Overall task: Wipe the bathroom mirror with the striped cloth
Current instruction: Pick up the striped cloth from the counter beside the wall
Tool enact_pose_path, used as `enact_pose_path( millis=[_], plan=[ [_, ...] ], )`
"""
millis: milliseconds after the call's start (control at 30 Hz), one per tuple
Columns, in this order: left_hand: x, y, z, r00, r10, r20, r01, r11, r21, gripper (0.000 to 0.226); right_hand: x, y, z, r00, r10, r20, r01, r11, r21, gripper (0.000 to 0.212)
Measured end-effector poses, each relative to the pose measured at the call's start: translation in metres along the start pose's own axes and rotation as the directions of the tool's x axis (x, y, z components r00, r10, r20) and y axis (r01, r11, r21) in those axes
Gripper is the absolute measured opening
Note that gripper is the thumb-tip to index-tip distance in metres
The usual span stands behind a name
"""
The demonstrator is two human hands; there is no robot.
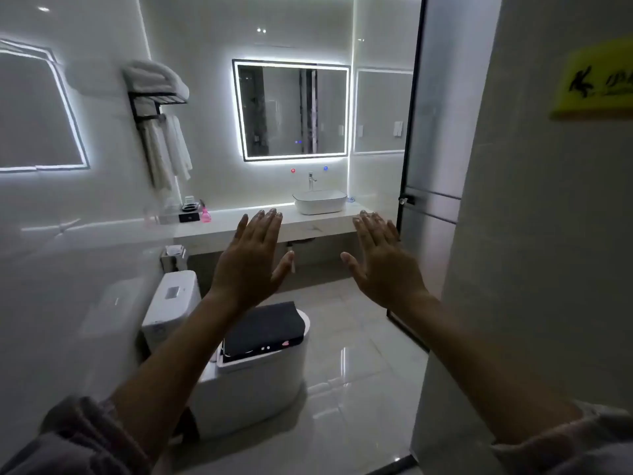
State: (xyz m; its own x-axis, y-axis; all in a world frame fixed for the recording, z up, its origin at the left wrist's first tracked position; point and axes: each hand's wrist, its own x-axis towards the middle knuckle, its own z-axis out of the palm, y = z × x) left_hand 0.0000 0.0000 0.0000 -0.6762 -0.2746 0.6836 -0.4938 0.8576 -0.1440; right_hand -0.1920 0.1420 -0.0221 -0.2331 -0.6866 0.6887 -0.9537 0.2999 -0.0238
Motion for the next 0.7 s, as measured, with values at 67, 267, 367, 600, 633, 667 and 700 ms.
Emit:
enact_pose_path(
  millis=[67, 267, 367, 600, 633, 667, 700],
  plan=[
    [0.015, -0.005, 0.015, 1.000, -0.007, 0.012, 0.007, 1.000, -0.002, 0.067, 0.013, 0.011, 0.010, 1.000, -0.011, 0.004, 0.011, 1.000, -0.014, 0.072],
    [0.079, -0.018, 0.087, 1.000, -0.015, 0.027, 0.015, 1.000, 0.010, 0.068, 0.072, 0.070, 0.066, 0.999, -0.050, -0.002, 0.050, 0.998, -0.049, 0.071],
    [0.121, -0.025, 0.126, 0.999, -0.023, 0.041, 0.022, 1.000, 0.002, 0.069, 0.110, 0.105, 0.097, 0.999, -0.049, 0.015, 0.050, 0.998, -0.041, 0.073],
    [0.206, -0.038, 0.207, 0.994, -0.096, 0.051, 0.100, 0.993, -0.070, 0.071, 0.189, 0.172, 0.157, 0.998, -0.052, 0.024, 0.052, 0.999, 0.005, 0.075],
    [0.215, -0.041, 0.219, 0.992, -0.109, 0.057, 0.113, 0.991, -0.077, 0.071, 0.200, 0.180, 0.165, 0.999, -0.045, 0.029, 0.044, 0.999, 0.021, 0.076],
    [0.224, -0.044, 0.230, 0.991, -0.120, 0.064, 0.125, 0.989, -0.081, 0.072, 0.209, 0.187, 0.173, 0.999, -0.039, 0.034, 0.038, 0.999, 0.037, 0.076],
    [0.233, -0.048, 0.241, 0.989, -0.127, 0.070, 0.132, 0.988, -0.079, 0.073, 0.219, 0.194, 0.183, 0.999, -0.038, 0.038, 0.037, 0.998, 0.044, 0.077]
  ],
)
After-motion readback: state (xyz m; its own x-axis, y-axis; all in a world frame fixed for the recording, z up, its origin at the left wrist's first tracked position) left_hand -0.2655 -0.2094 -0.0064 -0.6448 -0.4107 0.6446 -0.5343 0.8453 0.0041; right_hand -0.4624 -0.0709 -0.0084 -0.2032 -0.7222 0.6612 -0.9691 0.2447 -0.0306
